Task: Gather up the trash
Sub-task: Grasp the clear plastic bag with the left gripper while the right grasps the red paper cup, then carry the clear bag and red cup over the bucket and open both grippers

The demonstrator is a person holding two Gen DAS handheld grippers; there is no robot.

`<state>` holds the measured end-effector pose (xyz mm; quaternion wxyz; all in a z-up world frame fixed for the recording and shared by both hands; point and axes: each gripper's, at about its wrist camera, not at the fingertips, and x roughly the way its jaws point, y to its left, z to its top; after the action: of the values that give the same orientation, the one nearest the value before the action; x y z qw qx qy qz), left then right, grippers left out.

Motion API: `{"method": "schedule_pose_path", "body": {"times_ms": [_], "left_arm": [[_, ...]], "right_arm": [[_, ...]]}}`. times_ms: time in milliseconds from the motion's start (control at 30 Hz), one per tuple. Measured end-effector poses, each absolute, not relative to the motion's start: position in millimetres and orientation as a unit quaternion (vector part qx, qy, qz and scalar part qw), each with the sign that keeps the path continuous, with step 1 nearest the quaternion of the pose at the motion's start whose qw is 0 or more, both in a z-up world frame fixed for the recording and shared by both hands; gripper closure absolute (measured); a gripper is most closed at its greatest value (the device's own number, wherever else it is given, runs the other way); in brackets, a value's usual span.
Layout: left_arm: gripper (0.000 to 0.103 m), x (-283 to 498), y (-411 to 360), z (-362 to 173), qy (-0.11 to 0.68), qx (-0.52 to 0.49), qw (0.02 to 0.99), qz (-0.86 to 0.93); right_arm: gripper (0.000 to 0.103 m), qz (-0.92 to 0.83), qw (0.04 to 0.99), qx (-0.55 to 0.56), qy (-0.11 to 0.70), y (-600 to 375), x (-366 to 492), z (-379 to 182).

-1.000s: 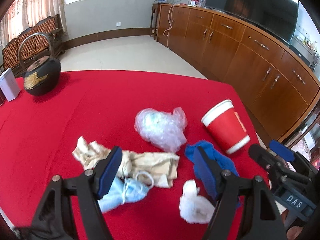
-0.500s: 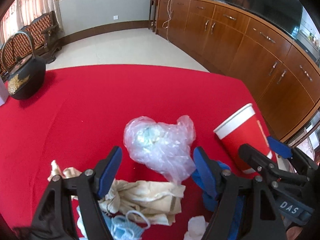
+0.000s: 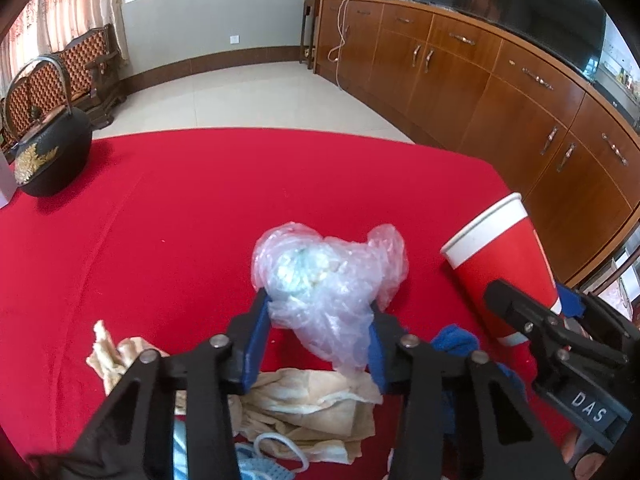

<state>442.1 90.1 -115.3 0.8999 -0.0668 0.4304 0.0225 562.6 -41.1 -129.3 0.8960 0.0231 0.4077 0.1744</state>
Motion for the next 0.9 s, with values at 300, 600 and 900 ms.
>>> {"method": "schedule_pose_path", "body": {"times_ms": [300,600,900], "left_arm": [[0.061,403,91,-81,0.394,-0.067,0.917,0.013],[0.061,349,76,-51,0.377,-0.073,0.923,-0.011],[0.061,287,42,-35,0.373,-0.074,0.924,-0.050]], "right_arm": [[0.041,0.165,0.912,0.036,0.373,-65,523,-92],[0.041,0.147,0.921,0.054,0.355,-111,436,-57],[0.041,0.119,0.928,0.066,0.347,-157,345,-40]]}}
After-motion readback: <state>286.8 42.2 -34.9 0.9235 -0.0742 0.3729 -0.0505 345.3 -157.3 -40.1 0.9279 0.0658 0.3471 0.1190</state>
